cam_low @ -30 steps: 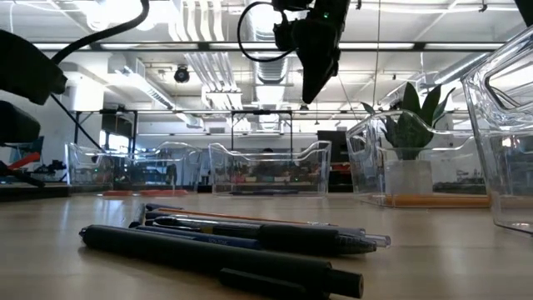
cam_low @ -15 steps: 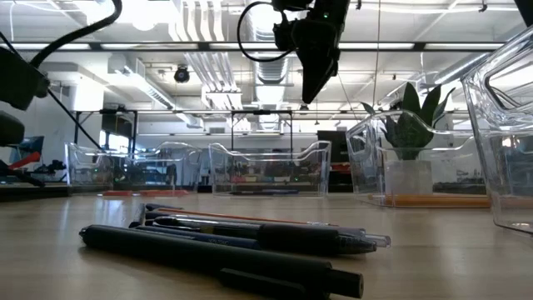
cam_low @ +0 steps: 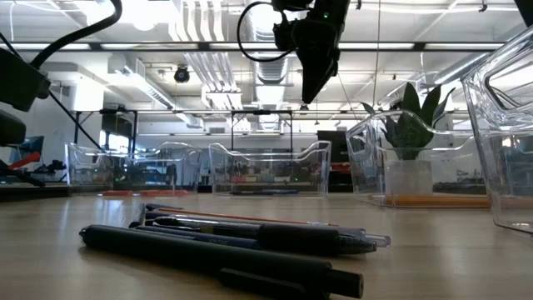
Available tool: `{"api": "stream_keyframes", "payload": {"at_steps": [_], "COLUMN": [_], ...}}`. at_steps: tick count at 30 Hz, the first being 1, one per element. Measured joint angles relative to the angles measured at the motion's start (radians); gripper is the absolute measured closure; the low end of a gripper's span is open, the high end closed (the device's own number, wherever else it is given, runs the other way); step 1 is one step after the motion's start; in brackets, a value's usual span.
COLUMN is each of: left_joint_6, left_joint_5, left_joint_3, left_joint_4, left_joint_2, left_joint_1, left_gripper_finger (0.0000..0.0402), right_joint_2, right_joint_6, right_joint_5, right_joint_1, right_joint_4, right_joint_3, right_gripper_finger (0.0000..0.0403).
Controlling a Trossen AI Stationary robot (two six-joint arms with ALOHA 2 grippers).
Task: Sort crayons/erasers/pens/pencils in bins
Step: Put the blue crayon into the top right transparent bin
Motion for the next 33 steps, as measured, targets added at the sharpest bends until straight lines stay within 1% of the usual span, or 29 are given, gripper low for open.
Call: {"api": "stream_keyframes", "payload": {"at_steps": [7,10,15,22,24,26,28,30,33], "left_joint_6": [-0.001,-0.001,-0.002,-0.013,-0.027,-0.027,-0.026,-0.025,0.008], "left_joint_5": [-0.005,-0.005,-0.008,-0.025,-0.07,-0.146,-0.258,-0.392,-0.575], "left_joint_3": [0.004,0.007,0.006,0.023,0.035,0.043,0.05,0.055,0.066], "left_joint_4": [-0.008,-0.009,-0.005,-0.014,-0.008,-0.005,0.009,0.009,0.009], "left_joint_2": [0.0,-0.009,-0.062,-0.19,-0.233,-0.277,-0.316,-0.363,-0.438], "left_joint_1": [0.0,0.0,0.0,0.002,0.007,0.014,0.031,0.051,0.088], "left_gripper_finger": [0.039,0.0391,0.039,0.039,0.039,0.039,0.039,0.039,0.039], "right_joint_2": [0.0,0.0,0.0,-0.023,-0.035,-0.048,-0.062,-0.072,-0.083], "right_joint_6": [0.0,-0.001,-0.027,-0.05,-0.05,-0.048,-0.041,-0.044,-0.066], "right_joint_5": [0.0,0.0,0.0,-0.001,-0.001,-0.002,-0.003,-0.008,-0.019], "right_joint_1": [0.0,0.0,0.0,0.0,0.0,0.0,0.002,0.006,0.018], "right_joint_4": [0.0,-0.001,-0.001,-0.003,0.0,0.009,0.036,0.066,0.111], "right_joint_3": [0.0,0.0,0.0,0.0,0.0,0.0,0.0,0.0,0.0], "right_gripper_finger": [0.0312,0.0312,0.0312,0.0312,0.0312,0.0312,0.0312,0.0312,0.0312]}}
